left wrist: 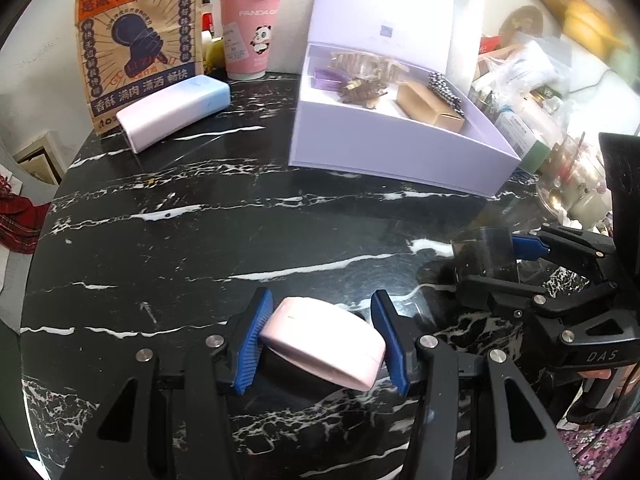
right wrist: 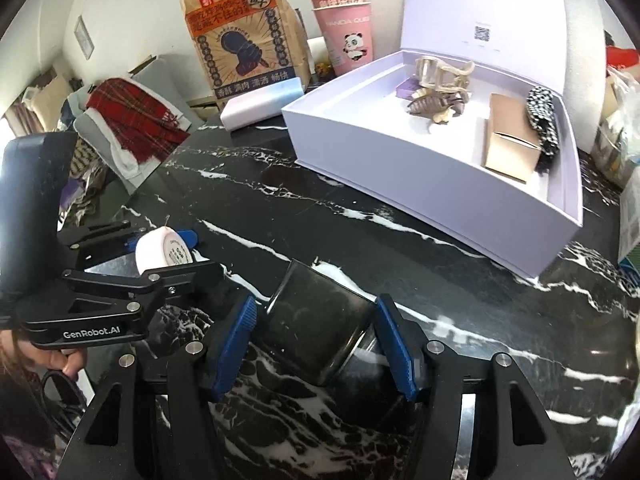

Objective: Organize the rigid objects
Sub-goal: 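Carry the pink case with the left gripper while the right carries the dark case toward the gift box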

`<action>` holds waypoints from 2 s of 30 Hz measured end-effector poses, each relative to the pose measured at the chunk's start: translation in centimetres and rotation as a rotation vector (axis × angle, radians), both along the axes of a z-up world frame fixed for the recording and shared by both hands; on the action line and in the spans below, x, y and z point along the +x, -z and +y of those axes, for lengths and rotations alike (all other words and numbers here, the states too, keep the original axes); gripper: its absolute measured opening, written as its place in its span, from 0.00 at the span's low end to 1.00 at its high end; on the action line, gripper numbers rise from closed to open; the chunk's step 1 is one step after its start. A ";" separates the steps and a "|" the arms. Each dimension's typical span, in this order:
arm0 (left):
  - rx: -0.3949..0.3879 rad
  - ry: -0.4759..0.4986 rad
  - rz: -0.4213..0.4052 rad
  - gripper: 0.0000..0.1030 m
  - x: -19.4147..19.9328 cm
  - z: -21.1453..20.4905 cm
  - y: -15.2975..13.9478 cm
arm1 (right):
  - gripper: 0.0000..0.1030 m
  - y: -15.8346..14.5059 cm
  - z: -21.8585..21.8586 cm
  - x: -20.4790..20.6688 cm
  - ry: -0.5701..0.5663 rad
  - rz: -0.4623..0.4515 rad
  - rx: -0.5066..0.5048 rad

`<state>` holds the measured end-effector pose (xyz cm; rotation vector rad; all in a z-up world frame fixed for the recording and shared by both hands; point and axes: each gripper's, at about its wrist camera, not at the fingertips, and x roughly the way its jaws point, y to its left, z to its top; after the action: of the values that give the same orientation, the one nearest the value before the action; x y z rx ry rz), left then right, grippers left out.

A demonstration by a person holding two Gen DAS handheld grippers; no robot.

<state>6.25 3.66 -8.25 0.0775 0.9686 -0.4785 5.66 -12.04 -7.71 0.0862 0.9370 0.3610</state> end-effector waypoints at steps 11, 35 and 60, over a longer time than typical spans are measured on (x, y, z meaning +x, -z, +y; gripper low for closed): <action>-0.008 0.092 -0.034 0.49 -0.7 -3.8 -1.3 | 0.59 -1.6 -3.5 -3.1 0.084 -0.023 0.000; -0.029 0.196 -0.083 0.49 1.5 -10.1 -6.0 | 0.59 -5.3 -7.6 -4.1 0.150 -0.074 0.014; -0.028 0.207 -0.187 0.49 8.2 -12.2 -11.0 | 0.59 -10.2 -9.1 2.9 0.107 -0.180 -0.073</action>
<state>14.48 -8.53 2.73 0.1955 0.7737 -0.6627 8.56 -21.09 2.52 0.0361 0.7631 0.2310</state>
